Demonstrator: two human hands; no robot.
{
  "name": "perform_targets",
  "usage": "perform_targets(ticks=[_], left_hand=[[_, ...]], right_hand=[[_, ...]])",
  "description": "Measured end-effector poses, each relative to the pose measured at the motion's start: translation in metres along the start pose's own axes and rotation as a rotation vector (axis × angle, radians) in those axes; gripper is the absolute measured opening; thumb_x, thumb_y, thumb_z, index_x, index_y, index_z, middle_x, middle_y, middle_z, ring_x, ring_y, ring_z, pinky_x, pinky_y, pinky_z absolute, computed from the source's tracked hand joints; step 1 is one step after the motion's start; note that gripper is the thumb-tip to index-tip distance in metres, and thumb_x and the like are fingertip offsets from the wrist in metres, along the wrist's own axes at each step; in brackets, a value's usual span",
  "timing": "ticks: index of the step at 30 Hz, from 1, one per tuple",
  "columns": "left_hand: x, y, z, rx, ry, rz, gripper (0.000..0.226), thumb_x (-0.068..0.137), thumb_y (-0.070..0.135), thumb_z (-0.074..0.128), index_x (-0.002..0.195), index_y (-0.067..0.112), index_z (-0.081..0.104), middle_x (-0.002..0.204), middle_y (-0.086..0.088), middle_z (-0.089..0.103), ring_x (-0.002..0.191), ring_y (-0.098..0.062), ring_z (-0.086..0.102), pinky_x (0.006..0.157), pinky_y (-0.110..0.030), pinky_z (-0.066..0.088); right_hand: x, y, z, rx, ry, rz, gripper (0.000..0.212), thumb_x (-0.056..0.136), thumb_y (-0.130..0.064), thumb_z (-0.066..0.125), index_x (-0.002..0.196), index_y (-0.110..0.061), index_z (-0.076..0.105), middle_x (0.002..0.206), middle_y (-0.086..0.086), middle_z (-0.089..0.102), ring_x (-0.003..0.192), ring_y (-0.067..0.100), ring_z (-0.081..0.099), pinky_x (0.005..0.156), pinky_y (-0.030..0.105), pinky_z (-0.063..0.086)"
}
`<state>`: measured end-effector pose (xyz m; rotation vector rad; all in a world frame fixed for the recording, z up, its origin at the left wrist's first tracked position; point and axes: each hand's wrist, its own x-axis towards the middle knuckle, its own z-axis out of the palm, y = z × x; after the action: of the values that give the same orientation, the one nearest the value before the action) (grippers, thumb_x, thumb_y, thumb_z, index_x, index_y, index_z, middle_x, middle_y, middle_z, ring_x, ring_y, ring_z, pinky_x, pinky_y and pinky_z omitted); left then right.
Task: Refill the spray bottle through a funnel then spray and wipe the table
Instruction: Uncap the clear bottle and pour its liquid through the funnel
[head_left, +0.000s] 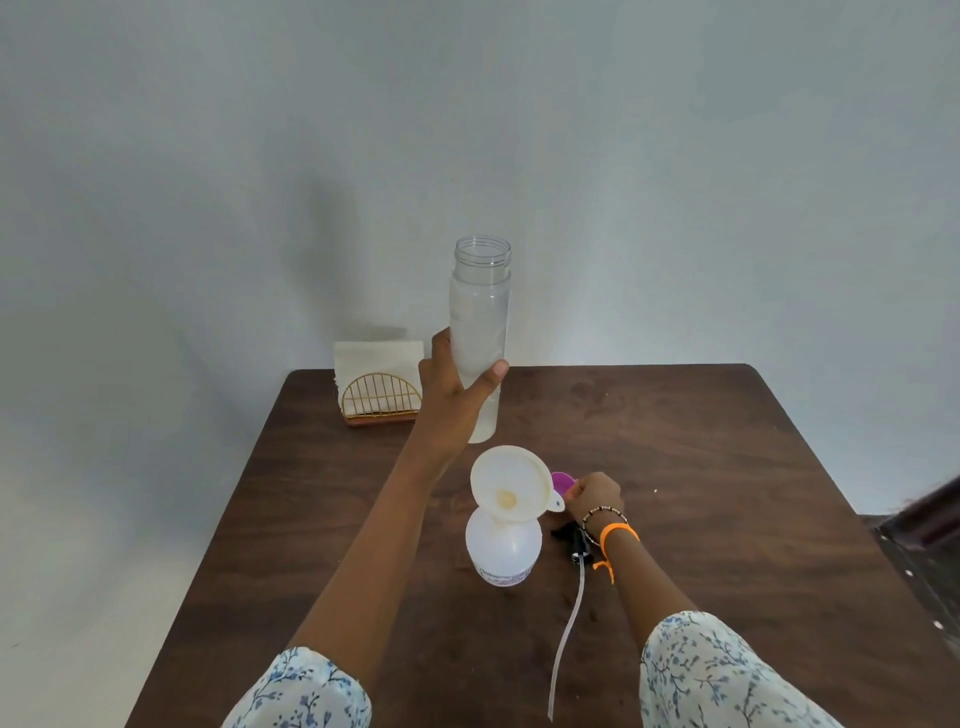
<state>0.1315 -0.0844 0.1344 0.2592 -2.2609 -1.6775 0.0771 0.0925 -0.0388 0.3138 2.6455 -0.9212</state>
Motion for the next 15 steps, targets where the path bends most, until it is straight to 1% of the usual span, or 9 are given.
perform_targets(ticks=[2,4,6,7,9,11,13,14,15], left_hand=[[0.002,-0.003,0.001,-0.003,-0.002,-0.01,0.057,0.084,0.039,0.061,0.131,0.027,0.03,0.127,-0.006,0.04,0.117,-0.021,0.043,0.08,-0.022,0.04],[0.003,-0.005,0.003,-0.015,-0.013,-0.021,0.061,0.082,0.045,0.061,0.131,0.029,0.03,0.128,-0.006,0.041,0.117,-0.021,0.044,0.085,-0.028,0.042],[0.003,-0.005,0.004,-0.026,-0.024,-0.023,0.066,0.076,0.05,0.06,0.131,0.03,0.03,0.129,-0.006,0.041,0.116,-0.02,0.045,0.086,-0.029,0.043],[0.003,-0.004,0.005,-0.025,-0.027,-0.018,0.066,0.076,0.05,0.059,0.131,0.029,0.029,0.129,-0.006,0.041,0.115,-0.019,0.046,0.086,-0.028,0.043],[0.002,-0.002,0.006,-0.009,-0.024,-0.008,0.061,0.083,0.043,0.06,0.132,0.028,0.029,0.129,-0.006,0.04,0.114,-0.018,0.045,0.08,-0.02,0.042],[0.001,0.0,0.007,0.001,-0.02,-0.004,0.057,0.086,0.036,0.059,0.133,0.026,0.028,0.128,-0.007,0.039,0.111,-0.017,0.043,0.073,-0.013,0.038],[0.001,0.001,0.007,0.004,-0.015,0.0,0.058,0.086,0.036,0.059,0.134,0.026,0.028,0.126,-0.006,0.038,0.11,-0.016,0.042,0.071,-0.012,0.036],[0.001,0.001,0.008,0.006,-0.012,0.004,0.058,0.086,0.036,0.059,0.134,0.026,0.028,0.125,-0.005,0.038,0.111,-0.016,0.041,0.072,-0.013,0.037],[0.001,0.001,0.008,0.007,-0.009,0.015,0.059,0.085,0.039,0.06,0.133,0.027,0.028,0.124,-0.004,0.039,0.112,-0.017,0.041,0.074,-0.015,0.038]], right_hand=[[0.001,0.002,0.0,-0.01,-0.015,-0.012,0.015,0.08,-0.01,0.062,0.09,-0.006,0.074,0.105,0.015,0.068,0.1,0.029,0.062,0.085,0.033,0.049],[0.002,0.0,-0.002,-0.018,-0.029,-0.028,0.017,0.08,-0.008,0.063,0.094,-0.008,0.073,0.11,0.014,0.067,0.104,0.029,0.061,0.091,0.033,0.048],[0.001,-0.004,-0.009,-0.003,-0.036,-0.024,0.023,0.08,-0.007,0.063,0.101,-0.01,0.071,0.115,0.011,0.065,0.107,0.028,0.06,0.094,0.033,0.046],[0.001,-0.008,-0.014,0.025,-0.027,-0.025,0.025,0.079,-0.007,0.063,0.102,-0.011,0.07,0.114,0.011,0.065,0.107,0.027,0.059,0.094,0.033,0.046],[-0.002,-0.023,-0.029,0.127,0.012,-0.057,0.022,0.079,-0.009,0.064,0.099,-0.011,0.071,0.109,0.011,0.068,0.106,0.027,0.06,0.093,0.033,0.046],[-0.01,-0.047,-0.049,0.255,0.073,-0.139,0.017,0.081,-0.014,0.063,0.095,-0.01,0.072,0.103,0.011,0.07,0.104,0.026,0.062,0.09,0.029,0.045],[-0.027,-0.076,-0.073,0.407,0.141,-0.257,0.01,0.084,-0.019,0.062,0.087,-0.016,0.071,0.094,0.006,0.071,0.096,0.023,0.063,0.09,0.03,0.046],[-0.038,-0.09,-0.085,0.51,0.165,-0.329,0.007,0.085,-0.022,0.062,0.082,-0.021,0.068,0.088,0.001,0.069,0.091,0.021,0.065,0.089,0.034,0.049],[-0.052,-0.105,-0.099,0.616,0.179,-0.409,0.005,0.086,-0.024,0.062,0.082,-0.024,0.065,0.085,-0.004,0.068,0.087,0.02,0.065,0.087,0.036,0.05]])
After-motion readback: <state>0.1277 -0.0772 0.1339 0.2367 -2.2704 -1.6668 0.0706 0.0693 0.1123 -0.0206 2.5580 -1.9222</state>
